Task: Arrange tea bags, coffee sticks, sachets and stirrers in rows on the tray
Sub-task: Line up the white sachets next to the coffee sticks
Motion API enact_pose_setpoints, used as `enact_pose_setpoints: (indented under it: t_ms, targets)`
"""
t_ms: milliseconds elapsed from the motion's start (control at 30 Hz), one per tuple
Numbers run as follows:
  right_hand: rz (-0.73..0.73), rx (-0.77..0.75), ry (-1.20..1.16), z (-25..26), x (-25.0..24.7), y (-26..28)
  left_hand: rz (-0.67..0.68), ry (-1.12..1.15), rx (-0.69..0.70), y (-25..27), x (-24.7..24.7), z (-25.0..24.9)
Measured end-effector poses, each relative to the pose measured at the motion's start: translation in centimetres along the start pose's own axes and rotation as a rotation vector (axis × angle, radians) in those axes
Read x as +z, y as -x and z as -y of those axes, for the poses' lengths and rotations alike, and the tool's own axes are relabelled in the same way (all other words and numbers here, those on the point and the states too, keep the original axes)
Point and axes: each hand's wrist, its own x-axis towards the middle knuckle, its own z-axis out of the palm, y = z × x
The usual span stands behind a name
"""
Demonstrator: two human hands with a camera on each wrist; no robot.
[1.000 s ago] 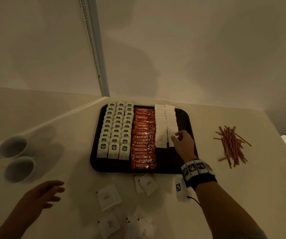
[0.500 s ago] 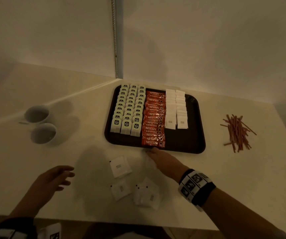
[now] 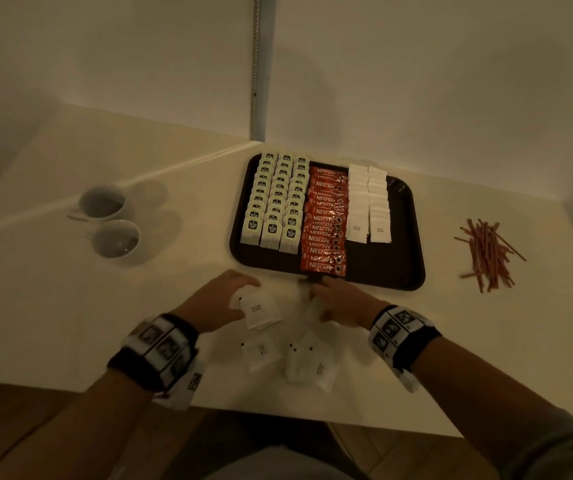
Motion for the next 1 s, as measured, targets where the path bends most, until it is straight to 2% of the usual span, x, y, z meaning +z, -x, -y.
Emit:
enact_pose_setpoints:
  t_ms: [67,133,233,333,400,567,633,700,800,867,1000]
  targets:
    - [-0.006,0.043,-0.101,-0.1,-0.4,0.1,0.163,-0.229,0.028,-2.0,0.9,-1.4]
    - [-0.031,0.107,-0.299,-0.1,-0.8,0.4,0.295,-0.436,0.056,-3.1,1.6,-2.4]
    - [-0.003,0.106,-0.444,0.6,-1.4,1.1,0.334,-0.606,0.126,-3.7,1.9,-3.1]
    - [0.198,0.058,-0.499,1.9,-1.3,2.2,0.293,-0.622,0.170,-4.0,1.7,-2.8]
    - [0.287,0.005,-0.408,2.8,-0.3,2.9,0.285,-0.633,0.151,-4.2,1.3,-2.8]
    - [0.197,-0.140,-0.090,4.3,2.8,3.4,0.288,-0.788,0.091,-4.5,0.9,-3.4]
    - [0.104,-0.194,0.033,3.8,3.1,3.4,0.313,-0.686,0.054,-4.5,0.5,-3.4]
    - [0.025,-0.248,0.155,3.2,3.2,3.1,0.391,-0.505,0.005,-4.4,0.2,-3.4]
    - [0.059,-0.266,0.120,3.0,3.1,2.7,0.514,-0.471,0.047,-3.8,0.7,-3.7]
    - [0.085,-0.249,0.052,3.3,2.8,2.4,0.570,-0.549,0.165,-3.3,1.6,-4.1]
    - [0.134,-0.166,-0.122,3.6,2.2,1.8,0.569,-0.622,0.289,-2.6,3.0,-4.5]
